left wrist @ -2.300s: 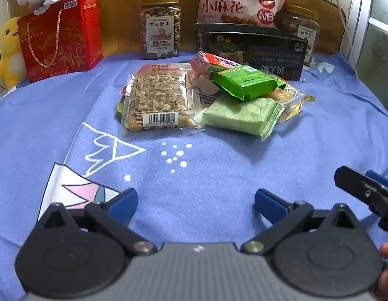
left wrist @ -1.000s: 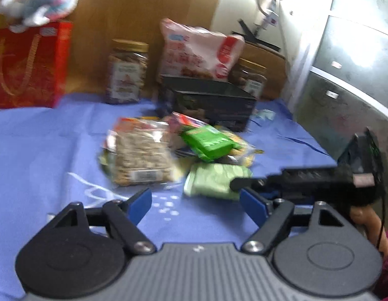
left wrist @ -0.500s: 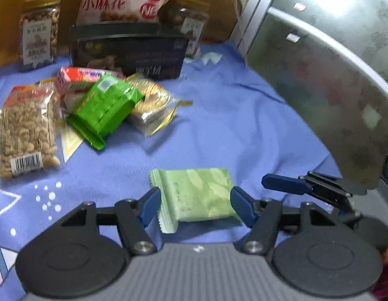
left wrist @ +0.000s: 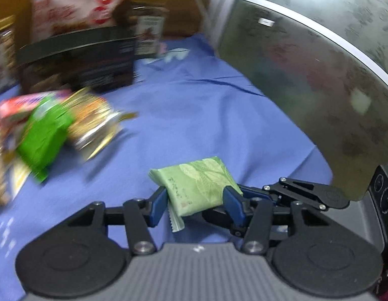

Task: Organize snacks
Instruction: 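Carry the green packet into the open tin box and open the left tool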

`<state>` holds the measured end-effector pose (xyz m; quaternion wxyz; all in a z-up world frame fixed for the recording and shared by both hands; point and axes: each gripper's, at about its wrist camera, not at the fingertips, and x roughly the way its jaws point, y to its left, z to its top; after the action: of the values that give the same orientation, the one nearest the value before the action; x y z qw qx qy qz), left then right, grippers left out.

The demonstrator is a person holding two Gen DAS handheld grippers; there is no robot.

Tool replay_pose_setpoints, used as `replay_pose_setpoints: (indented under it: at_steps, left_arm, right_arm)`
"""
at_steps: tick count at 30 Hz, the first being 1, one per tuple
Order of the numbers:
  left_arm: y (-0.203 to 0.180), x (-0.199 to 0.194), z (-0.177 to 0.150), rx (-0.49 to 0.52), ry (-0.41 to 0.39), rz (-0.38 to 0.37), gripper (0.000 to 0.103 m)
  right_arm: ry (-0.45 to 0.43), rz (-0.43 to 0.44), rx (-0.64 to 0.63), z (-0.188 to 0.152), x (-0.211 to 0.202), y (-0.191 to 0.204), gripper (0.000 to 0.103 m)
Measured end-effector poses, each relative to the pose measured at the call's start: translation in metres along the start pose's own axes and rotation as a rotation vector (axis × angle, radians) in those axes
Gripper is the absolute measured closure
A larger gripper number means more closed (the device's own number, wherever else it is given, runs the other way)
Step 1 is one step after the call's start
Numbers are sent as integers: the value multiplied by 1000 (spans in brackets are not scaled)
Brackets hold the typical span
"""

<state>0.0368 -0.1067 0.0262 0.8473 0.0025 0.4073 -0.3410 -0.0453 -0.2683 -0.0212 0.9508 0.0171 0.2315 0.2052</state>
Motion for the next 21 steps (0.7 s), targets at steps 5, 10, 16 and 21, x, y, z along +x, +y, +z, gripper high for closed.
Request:
replay_pose_setpoints:
  at_steps: [5, 10, 16, 21]
  left_arm:
    - [-20, 24, 11, 26, 8, -30, 53]
    - [-24, 29, 11, 29, -2, -26, 53]
    - [-12, 8, 26, 31, -64, 13, 53]
    - [20, -22, 71, -3, -145, 77, 53]
  right_arm:
    - [5, -90, 27, 0, -9, -19, 67]
    - [6, -94, 37, -4, -7, -22, 67]
    - [-19, -64, -9, 17, 4, -13, 67]
    - [-73, 1, -53, 66, 38, -3, 67]
